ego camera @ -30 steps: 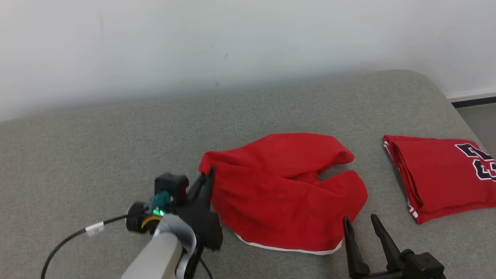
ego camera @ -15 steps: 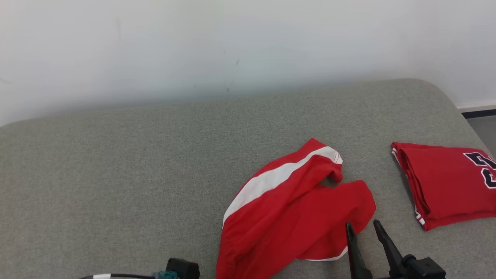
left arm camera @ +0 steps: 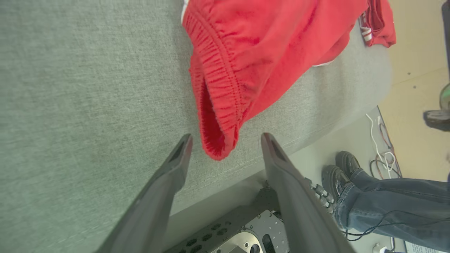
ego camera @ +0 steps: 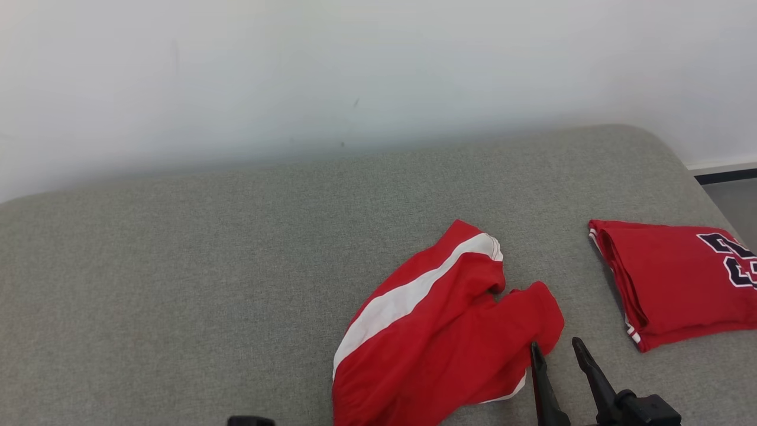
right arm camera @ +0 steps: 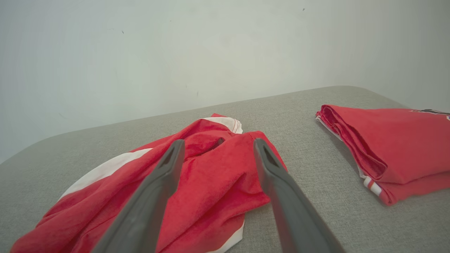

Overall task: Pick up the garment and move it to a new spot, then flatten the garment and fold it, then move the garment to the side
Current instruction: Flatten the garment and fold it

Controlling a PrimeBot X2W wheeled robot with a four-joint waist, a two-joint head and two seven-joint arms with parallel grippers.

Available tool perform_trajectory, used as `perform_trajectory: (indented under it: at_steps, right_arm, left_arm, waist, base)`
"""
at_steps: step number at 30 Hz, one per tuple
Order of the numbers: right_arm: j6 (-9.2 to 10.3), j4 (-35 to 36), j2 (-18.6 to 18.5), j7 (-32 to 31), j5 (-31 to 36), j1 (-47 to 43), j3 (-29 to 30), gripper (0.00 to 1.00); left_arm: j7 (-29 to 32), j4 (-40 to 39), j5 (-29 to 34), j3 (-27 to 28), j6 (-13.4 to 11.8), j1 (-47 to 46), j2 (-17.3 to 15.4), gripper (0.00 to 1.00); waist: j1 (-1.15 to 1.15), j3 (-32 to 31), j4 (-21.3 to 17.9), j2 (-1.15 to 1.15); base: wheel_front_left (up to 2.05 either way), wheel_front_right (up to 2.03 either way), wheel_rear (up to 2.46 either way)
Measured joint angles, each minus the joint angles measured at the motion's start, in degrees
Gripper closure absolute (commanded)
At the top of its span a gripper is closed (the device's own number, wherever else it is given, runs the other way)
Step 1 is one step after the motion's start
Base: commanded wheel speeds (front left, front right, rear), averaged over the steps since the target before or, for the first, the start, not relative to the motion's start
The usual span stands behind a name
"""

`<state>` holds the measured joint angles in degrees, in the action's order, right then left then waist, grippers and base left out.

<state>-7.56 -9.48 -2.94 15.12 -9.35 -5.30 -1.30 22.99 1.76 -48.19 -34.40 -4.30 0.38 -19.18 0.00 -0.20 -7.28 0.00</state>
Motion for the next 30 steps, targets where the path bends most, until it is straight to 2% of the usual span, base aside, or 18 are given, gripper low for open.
perform_trajectory:
  at_steps: [4, 7, 11, 21, 25, 26, 27, 28, 30]
  right_arm:
    - [0.0, 0.1, 0.0, 0.0, 0.1, -0.1, 0.2, 0.0]
    - [0.0, 0.3, 0.0, 0.0, 0.0, -0.2, 0.4, 0.0]
    - [0.0, 0.3, 0.0, 0.0, -0.2, -0.2, 0.2, 0.0]
    - [0.0, 0.2, 0.0, 0.0, -0.2, 1.7, -1.0, 0.0]
    - [0.0, 0.2, 0.0, 0.0, -0.2, 1.7, -0.8, 0.0]
    - [0.0, 0.2, 0.0, 0.0, -0.2, 1.8, -0.8, 0.0]
    - [0.0, 0.2, 0.0, 0.0, -0.2, 1.9, -0.8, 0.0]
    - [0.0, 0.3, 0.0, 0.0, -0.2, 2.0, -0.8, 0.0]
    - [0.0, 0.3, 0.0, 0.0, -0.3, 2.1, -0.8, 0.0]
  left_arm:
    - [-0.6, -5.0, -3.8, 6.0, -2.8, 0.3, -1.2, 0.0]
    - [-1.4, -4.9, -3.2, 8.7, -4.8, -1.5, -2.3, 0.0]
    - [-1.1, -1.7, -3.3, 8.4, -4.7, -5.3, -0.9, 0.0]
    - [-0.8, 16.3, 0.3, 3.7, -3.2, -17.2, 5.4, 0.0]
    - [-1.5, 21.9, 0.4, 2.7, -1.0, -20.4, 7.6, 0.0]
    - [-1.5, 22.8, 0.5, 2.4, -0.6, -21.0, 7.8, 0.11]
    - [-1.5, 23.8, 0.7, 2.1, -0.3, -21.4, 7.9, 0.79]
    - [-1.5, 24.7, 1.0, 1.8, -0.1, -21.8, 7.9, 1.0]
    - [-2.3, 25.9, 2.1, 1.2, 0.3, -22.6, 8.0, 1.0]
  waist:
    - [0.0, 0.0, 0.0, 0.0]
    - [0.0, 0.2, 0.3, 0.0]
    - [0.0, 0.6, 0.5, 0.0]
    - [0.01, 1.9, -1.7, 0.0]
    - [0.01, 2.8, -3.1, 0.0]
    - [0.01, 3.0, -3.4, 0.0]
    - [0.01, 3.2, -3.6, 0.0]
    - [0.01, 3.3, -3.8, 0.0]
    - [0.01, 3.6, -4.2, 0.0]
  base:
    - [0.0, 0.0, 0.0]
    - [0.0, 0.0, 0.0]
    - [0.0, 0.0, 0.0]
    - [0.0, 0.0, 0.0]
    - [0.0, 0.0, 0.0]
    - [0.0, 0.0, 0.0]
    - [0.0, 0.0, 0.0]
    - [0.0, 0.0, 0.0]
    - [0.0, 0.0, 0.0]
